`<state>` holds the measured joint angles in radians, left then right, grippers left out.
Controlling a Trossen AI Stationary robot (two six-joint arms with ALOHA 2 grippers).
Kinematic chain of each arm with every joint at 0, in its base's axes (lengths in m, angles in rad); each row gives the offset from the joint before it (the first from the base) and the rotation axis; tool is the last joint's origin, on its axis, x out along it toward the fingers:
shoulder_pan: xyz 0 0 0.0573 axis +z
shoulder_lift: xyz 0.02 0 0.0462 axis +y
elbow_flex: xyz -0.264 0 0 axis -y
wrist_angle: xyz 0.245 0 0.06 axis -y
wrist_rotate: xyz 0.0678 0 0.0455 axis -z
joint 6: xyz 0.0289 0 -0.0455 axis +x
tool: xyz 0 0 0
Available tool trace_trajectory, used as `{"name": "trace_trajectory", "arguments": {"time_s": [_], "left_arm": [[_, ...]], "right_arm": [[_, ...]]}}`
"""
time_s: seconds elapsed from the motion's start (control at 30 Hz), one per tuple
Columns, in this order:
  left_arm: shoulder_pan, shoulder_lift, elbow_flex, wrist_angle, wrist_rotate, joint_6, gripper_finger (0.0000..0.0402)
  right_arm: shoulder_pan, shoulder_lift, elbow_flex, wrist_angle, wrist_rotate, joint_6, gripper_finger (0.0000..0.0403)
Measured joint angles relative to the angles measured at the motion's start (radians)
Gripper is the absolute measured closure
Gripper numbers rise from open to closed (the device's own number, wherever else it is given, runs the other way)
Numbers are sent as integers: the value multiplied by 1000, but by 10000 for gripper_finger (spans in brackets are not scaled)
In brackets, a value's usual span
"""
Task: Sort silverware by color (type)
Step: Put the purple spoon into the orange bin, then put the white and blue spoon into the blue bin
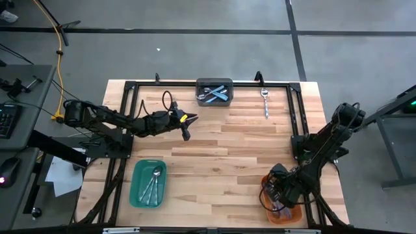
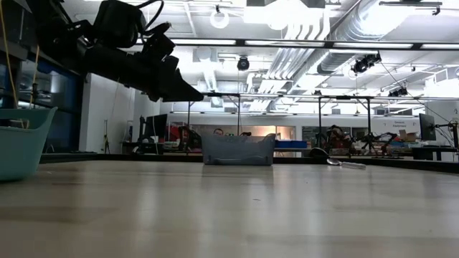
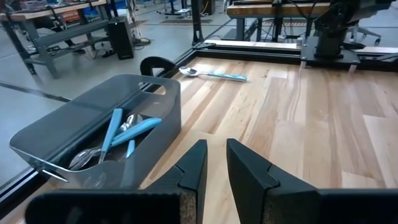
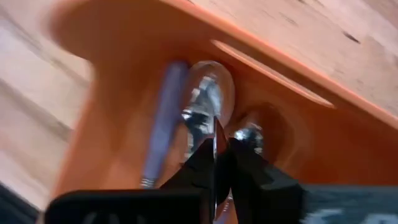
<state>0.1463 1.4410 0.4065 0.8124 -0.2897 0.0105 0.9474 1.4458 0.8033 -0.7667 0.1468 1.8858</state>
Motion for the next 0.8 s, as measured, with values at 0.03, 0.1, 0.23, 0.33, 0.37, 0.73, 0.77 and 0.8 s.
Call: {"name": "trace_trajectory", "arguments": {"time_s": [0.03, 0.1, 0.23, 0.33, 0.37, 0.73, 0.77, 0.8], "left_arm": [[0, 0, 0, 0, 0, 0, 351], [0, 0, 0, 0, 0, 0, 351], [0, 0, 0, 0, 0, 0, 351], [0, 0, 0, 0, 0, 0, 351], [0, 0, 0, 0, 0, 0, 351], [6, 0, 0, 0, 17, 1, 351], [10, 1, 0, 0, 38, 1, 351], [14, 1, 0, -1, 58, 1, 351]], "right_arm": [[0, 0, -8, 4, -13, 0, 384], [0, 0, -23, 8, -37, 0, 370], [-1, 0, -34, 15, -70, -1, 338], [-11, 0, -19, -5, -75, -26, 312], [-18, 0, -7, -16, -79, -43, 304], [-176, -1, 233, -226, 5, -592, 334], [-203, -1, 239, -211, 30, -696, 353], [-230, -2, 241, -184, 50, -803, 373]]}}
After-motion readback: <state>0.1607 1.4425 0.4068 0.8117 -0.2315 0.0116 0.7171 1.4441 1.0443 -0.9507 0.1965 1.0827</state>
